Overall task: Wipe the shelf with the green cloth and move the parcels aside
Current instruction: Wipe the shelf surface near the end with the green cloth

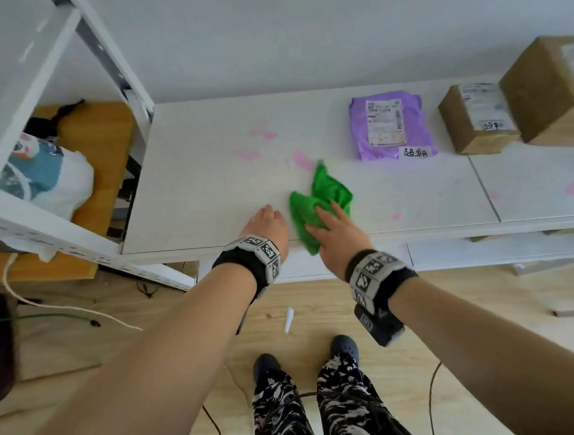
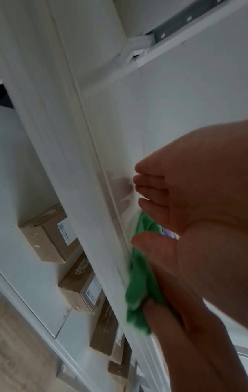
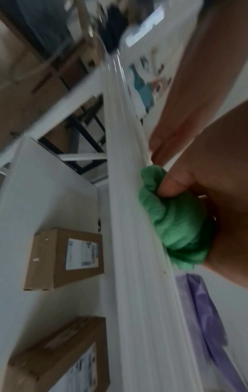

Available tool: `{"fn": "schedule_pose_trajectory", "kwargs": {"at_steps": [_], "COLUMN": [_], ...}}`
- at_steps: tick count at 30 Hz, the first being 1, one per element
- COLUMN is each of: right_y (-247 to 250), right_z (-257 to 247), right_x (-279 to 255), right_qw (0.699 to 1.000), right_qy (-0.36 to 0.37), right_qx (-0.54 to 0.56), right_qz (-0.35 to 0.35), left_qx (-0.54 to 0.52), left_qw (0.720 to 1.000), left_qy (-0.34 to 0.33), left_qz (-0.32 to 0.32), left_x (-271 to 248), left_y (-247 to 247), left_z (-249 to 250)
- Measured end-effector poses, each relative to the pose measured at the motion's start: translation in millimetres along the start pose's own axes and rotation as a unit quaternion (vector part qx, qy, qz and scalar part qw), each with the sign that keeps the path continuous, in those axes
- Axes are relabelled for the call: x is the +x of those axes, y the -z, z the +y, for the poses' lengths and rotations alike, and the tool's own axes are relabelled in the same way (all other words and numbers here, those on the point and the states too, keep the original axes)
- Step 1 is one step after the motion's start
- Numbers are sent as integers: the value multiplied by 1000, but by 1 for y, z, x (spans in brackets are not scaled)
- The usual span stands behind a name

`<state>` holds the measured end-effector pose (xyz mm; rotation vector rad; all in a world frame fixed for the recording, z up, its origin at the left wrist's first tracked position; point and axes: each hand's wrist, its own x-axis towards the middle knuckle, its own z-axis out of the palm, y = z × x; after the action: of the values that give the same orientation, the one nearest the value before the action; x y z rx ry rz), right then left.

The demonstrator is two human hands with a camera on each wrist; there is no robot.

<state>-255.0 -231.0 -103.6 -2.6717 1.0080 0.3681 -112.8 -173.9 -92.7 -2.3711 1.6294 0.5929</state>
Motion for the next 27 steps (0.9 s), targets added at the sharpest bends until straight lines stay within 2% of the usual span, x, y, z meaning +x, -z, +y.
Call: {"fn": "schedule_pose_trajectory", "kwargs": {"at_steps": [2,4,7,10,12,15,17,19,23,27], "right_y": [-7,-1,13,22,20,10,5,5,26,43], "right_z": [16,41,79,80,59,24,19,30,59,42], "right_x": [-12,-18,-13,5,11,3,-9,-13,7,44], "right_qw": [999,997,996,988,991,999,997,994,998,995], "right_qy": [28,19,-69,-134,-107,-8,50,73,-4,-62], "right_qx": [42,77,60,80,77,45,58,77,45,41], "right_qz": [-1,16,22,9,6,2,1,-10,-50,-61], "left_qx": [15,30,46,49,39,25,14,6,24,27], "left_qw": [1000,999,998,997,997,998,999,999,999,999], "left_qy": [14,26,38,46,52,48,43,32,1,-4], "left_qz": [-13,-19,-24,-32,-35,-25,-23,-22,-25,-36], "left_x": [3,5,6,7,7,6,4,2,0,-2], "left_y": [-1,-3,-3,-2,-3,-2,-1,0,1,15], "left_z": [3,6,10,12,12,12,11,8,1,-8]}}
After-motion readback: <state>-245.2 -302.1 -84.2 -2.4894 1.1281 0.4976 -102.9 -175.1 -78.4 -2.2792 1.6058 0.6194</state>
